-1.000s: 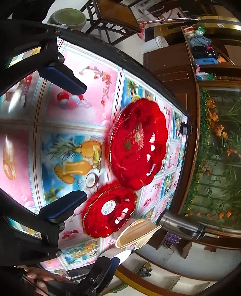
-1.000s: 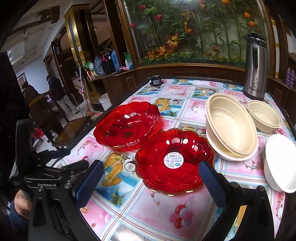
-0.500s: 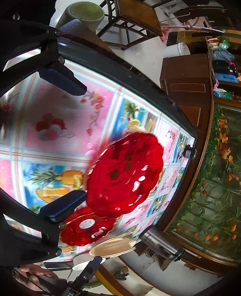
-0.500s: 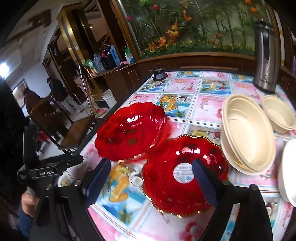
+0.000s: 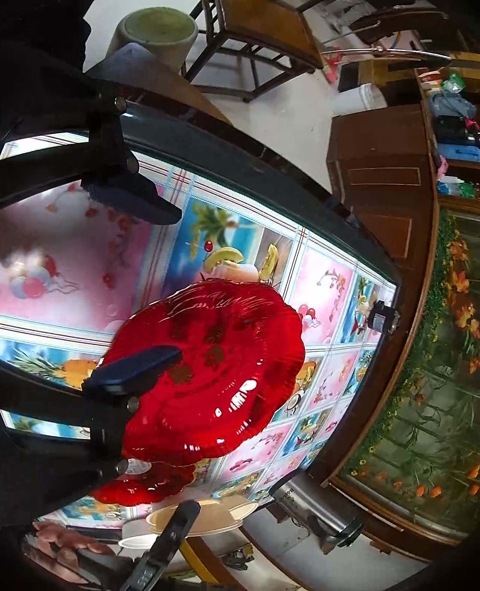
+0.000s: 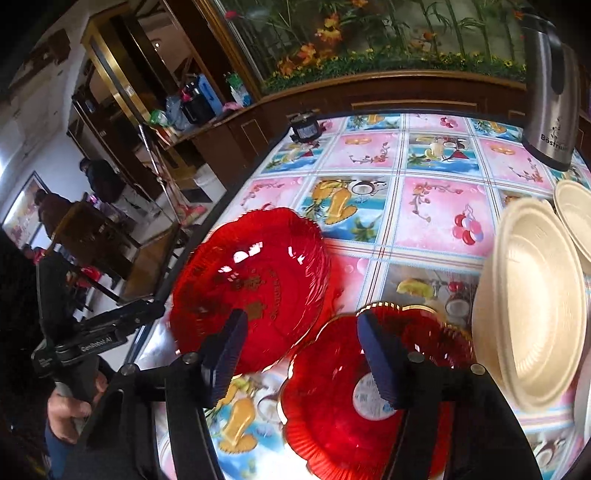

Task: Organize plates and bowls
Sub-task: 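Grasp the large red WEDDING plate rim with the left tool and lift, then carry the large red plate toward the table edge and lower it, opening the left tool, then grasp the small labelled red plate rim with the left tool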

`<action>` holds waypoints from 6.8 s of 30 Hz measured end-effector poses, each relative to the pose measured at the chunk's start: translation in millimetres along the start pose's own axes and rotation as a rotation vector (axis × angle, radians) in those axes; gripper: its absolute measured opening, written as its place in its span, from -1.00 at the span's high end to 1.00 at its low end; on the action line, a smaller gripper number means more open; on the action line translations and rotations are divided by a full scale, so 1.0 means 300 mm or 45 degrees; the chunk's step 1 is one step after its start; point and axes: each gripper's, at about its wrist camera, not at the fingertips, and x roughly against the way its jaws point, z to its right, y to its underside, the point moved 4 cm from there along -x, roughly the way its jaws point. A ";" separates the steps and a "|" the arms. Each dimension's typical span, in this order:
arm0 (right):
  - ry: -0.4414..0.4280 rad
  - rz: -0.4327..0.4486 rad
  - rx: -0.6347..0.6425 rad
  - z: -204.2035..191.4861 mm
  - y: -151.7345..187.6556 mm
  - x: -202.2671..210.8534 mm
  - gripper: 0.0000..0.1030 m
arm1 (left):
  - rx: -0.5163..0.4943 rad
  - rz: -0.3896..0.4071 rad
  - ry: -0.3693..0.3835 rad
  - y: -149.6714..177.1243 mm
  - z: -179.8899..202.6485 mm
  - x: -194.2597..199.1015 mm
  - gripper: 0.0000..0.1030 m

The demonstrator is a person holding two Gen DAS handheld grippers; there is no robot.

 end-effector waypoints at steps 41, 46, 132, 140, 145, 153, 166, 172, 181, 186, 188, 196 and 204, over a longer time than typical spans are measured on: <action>0.065 -0.040 0.069 -0.069 0.036 -0.114 0.84 | -0.052 0.049 -0.043 0.022 0.035 -0.008 0.54; 0.019 -0.022 0.081 -0.106 0.095 -0.045 0.82 | -0.046 0.099 -0.024 0.081 0.028 0.084 0.54; -0.177 0.145 -0.214 0.169 0.447 0.303 0.47 | -0.291 0.075 0.129 0.369 0.413 0.261 0.02; -0.119 0.204 -0.302 0.286 0.451 0.354 0.37 | -0.371 0.016 0.127 0.289 0.568 0.182 0.03; -0.105 0.190 -0.333 0.331 0.442 0.323 0.37 | -0.331 -0.061 0.115 0.208 0.605 0.090 0.03; -0.077 0.177 -0.349 0.379 0.445 0.299 0.36 | -0.281 -0.109 0.055 0.130 0.594 -0.004 0.03; -0.008 0.118 -0.364 0.381 0.409 0.237 0.36 | -0.363 -0.265 0.037 0.101 0.635 -0.185 0.03; 0.003 0.082 -0.375 0.389 0.408 0.191 0.37 | -0.392 -0.289 -0.003 0.111 0.645 -0.235 0.04; -0.015 0.061 -0.353 0.377 0.412 0.143 0.71 | -0.413 -0.280 0.024 0.154 0.661 -0.229 0.49; -0.009 0.078 -0.348 0.380 0.434 0.185 0.71 | -0.425 -0.271 0.065 0.194 0.681 -0.184 0.49; -0.011 0.087 -0.350 0.384 0.450 0.211 0.71 | -0.438 -0.264 0.078 0.215 0.694 -0.160 0.49; -0.037 0.113 -0.356 0.386 0.511 0.284 0.70 | -0.450 -0.239 0.141 0.303 0.709 -0.077 0.49; -0.029 0.160 -0.322 0.369 0.546 0.357 0.68 | -0.471 -0.177 0.193 0.366 0.736 0.015 0.49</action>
